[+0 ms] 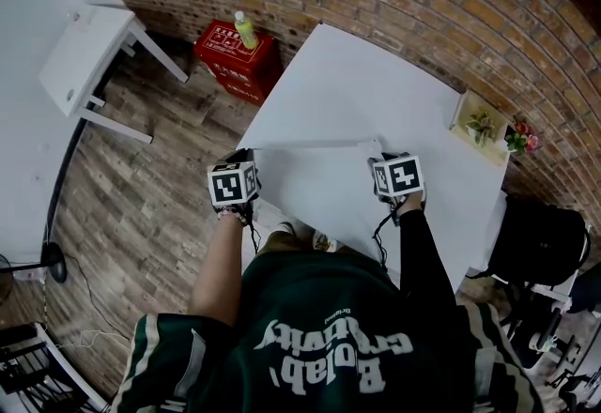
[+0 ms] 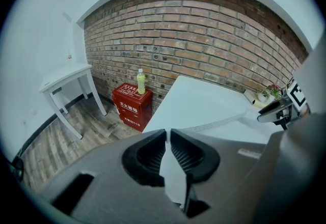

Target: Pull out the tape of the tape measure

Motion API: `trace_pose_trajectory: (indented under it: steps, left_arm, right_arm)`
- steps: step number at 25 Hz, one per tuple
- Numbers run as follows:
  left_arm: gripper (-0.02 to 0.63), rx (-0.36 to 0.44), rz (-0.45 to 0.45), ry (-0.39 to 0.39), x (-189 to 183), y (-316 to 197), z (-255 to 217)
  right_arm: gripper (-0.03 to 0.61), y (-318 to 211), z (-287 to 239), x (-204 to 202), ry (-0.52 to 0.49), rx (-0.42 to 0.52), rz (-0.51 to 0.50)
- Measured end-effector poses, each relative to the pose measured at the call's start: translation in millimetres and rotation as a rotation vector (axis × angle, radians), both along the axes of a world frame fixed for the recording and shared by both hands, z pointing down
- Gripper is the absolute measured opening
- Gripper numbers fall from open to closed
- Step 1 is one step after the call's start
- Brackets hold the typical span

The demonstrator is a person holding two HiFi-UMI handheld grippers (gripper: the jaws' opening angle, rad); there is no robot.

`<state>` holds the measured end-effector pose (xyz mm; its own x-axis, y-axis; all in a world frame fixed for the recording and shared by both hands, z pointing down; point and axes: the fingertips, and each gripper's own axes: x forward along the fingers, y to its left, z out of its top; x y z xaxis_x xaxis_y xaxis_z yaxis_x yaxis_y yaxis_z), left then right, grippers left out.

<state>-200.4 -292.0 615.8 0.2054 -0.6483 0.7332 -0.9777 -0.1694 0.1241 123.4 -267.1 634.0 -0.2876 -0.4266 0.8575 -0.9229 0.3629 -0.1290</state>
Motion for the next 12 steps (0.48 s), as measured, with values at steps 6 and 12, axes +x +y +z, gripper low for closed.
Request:
trace_pose_trajectory:
  steps: [6, 12]
  left_arm:
    - [0.040, 0.034, 0.042, -0.006, 11.5, -2.7, -4.0]
    - [0.040, 0.069, 0.116, -0.002, 29.4, -2.7, -7.3]
  right_arm:
    - [0.150, 0.1, 1.7, 1.8, 0.003, -0.004, -0.004]
    - [0.150, 0.3, 3.3, -5.0, 0.000, -0.005, -0.022]
